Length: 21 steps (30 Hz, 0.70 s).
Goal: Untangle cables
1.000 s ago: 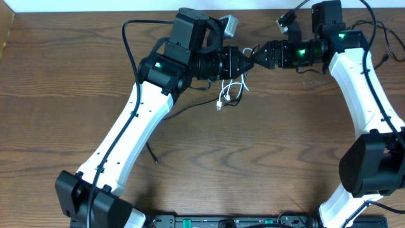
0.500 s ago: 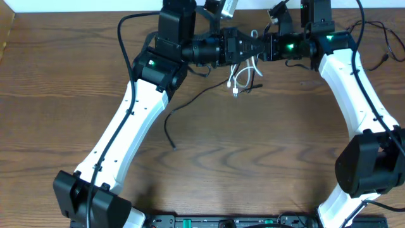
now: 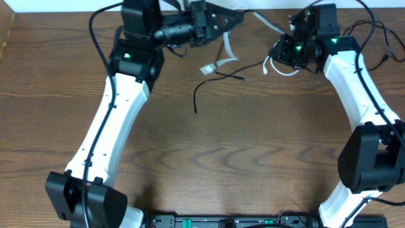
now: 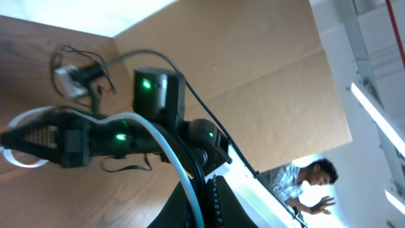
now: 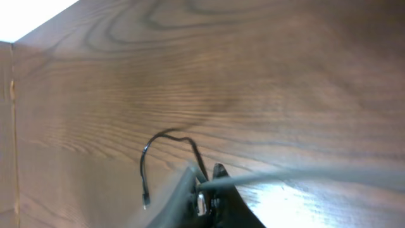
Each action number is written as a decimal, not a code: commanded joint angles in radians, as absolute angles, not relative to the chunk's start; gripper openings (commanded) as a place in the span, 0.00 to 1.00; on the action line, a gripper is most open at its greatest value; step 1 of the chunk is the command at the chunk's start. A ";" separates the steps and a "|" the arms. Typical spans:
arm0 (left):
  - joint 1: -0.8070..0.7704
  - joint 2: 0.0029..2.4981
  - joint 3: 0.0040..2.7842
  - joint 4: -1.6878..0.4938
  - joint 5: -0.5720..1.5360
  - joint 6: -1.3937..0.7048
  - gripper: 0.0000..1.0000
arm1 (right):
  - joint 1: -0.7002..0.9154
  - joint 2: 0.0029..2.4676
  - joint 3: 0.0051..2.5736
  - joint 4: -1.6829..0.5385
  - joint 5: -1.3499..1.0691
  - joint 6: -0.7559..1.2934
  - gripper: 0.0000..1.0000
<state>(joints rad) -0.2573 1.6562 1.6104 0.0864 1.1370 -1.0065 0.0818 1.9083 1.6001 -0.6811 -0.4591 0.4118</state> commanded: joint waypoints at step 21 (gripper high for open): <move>-0.153 1.653 1.607 -0.686 0.815 -0.368 0.08 | 0.149 1.803 1.543 -1.040 -0.593 0.047 0.30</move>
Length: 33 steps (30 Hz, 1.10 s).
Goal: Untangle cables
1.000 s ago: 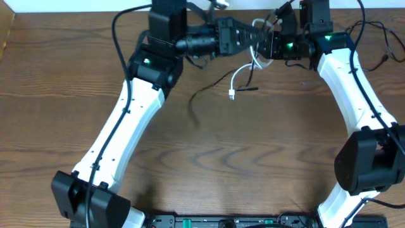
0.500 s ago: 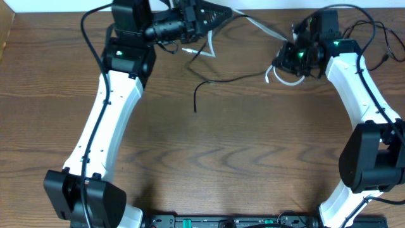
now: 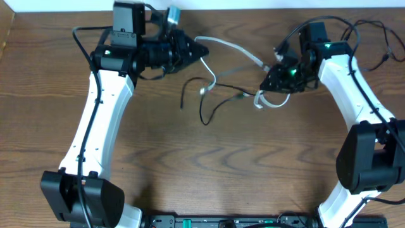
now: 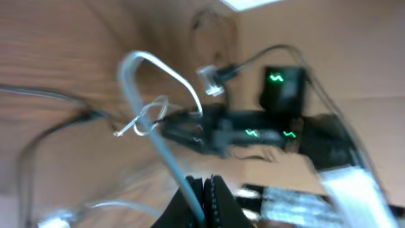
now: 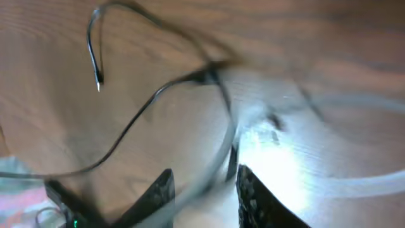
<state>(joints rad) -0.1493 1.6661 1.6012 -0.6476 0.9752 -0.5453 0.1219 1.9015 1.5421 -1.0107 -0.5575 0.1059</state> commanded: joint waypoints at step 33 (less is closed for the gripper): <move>-0.280 1.449 1.617 -0.326 0.932 -0.637 0.07 | 0.269 1.929 1.542 -0.569 -0.607 0.141 0.43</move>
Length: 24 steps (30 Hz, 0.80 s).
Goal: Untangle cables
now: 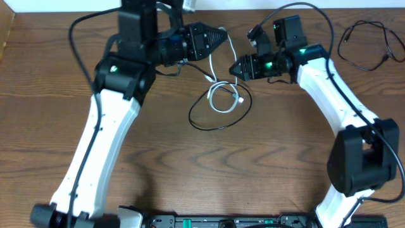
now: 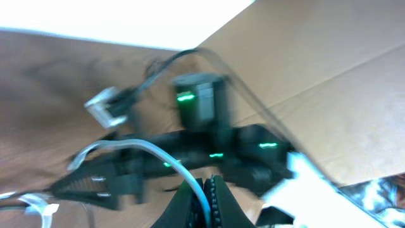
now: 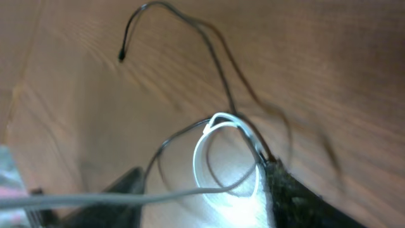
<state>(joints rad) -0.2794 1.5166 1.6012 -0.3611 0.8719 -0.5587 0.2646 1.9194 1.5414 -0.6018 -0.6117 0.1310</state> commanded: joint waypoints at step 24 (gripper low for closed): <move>-0.240 1.380 1.614 -0.285 0.931 -0.677 0.07 | 0.216 1.658 1.570 -0.781 -0.505 0.265 0.46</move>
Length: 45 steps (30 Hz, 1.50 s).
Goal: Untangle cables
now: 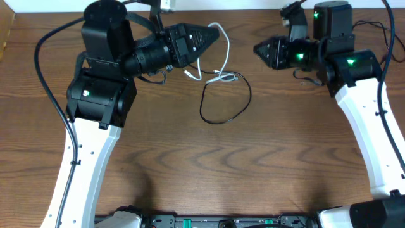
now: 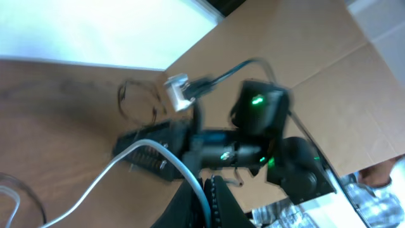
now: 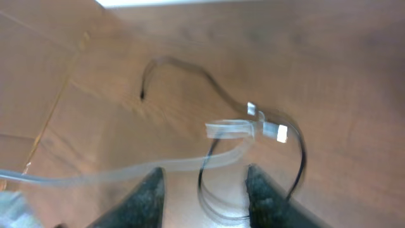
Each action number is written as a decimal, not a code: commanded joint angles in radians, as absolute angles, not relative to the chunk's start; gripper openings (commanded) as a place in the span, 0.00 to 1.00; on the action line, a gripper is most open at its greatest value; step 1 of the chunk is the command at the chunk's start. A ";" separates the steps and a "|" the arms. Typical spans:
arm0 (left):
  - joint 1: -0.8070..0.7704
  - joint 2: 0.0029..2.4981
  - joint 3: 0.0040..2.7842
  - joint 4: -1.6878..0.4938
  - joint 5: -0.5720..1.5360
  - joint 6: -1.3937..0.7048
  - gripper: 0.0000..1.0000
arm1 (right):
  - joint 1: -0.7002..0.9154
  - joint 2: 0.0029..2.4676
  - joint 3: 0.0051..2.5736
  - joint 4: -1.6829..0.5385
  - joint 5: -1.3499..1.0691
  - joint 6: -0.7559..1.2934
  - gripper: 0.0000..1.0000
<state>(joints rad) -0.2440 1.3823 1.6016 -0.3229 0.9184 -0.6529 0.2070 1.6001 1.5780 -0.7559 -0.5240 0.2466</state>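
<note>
My left gripper (image 1: 215, 35) is raised over the back middle of the table and is shut on a white cable (image 1: 231, 78). That cable arcs from its tips down to connectors resting on the wood. In the left wrist view the fingers (image 2: 218, 196) pinch the white cable (image 2: 126, 158). A thin black cable (image 1: 215, 121) lies in an open loop under the connectors. My right gripper (image 1: 259, 49) hovers open to the right, with nothing in it. The right wrist view shows its gripper (image 3: 205, 190) open above the white cable (image 3: 231, 130) and the black cable (image 3: 300, 158).
The table's back edge meets a white wall behind both grippers. A cardboard panel (image 1: 5, 31) stands at the table's left edge. The right arm's own black leads (image 1: 370, 25) hang near the back right corner.
My right gripper has moved up and to the right, away from the cables. The left gripper has risen with the white cable. The white coil has opened out, leaving the black loop flat.
At first the white cable ran between both grippers at the back, the right one shut on it. Then the right jaws were open by a white coil. Later both grippers stood close over a coiled tangle. Now only the left holds the white cable.
</note>
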 commanded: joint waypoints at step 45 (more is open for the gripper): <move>-0.239 1.380 1.614 0.167 0.845 -1.262 0.08 | 0.323 1.663 1.570 -0.438 -1.249 -0.350 0.29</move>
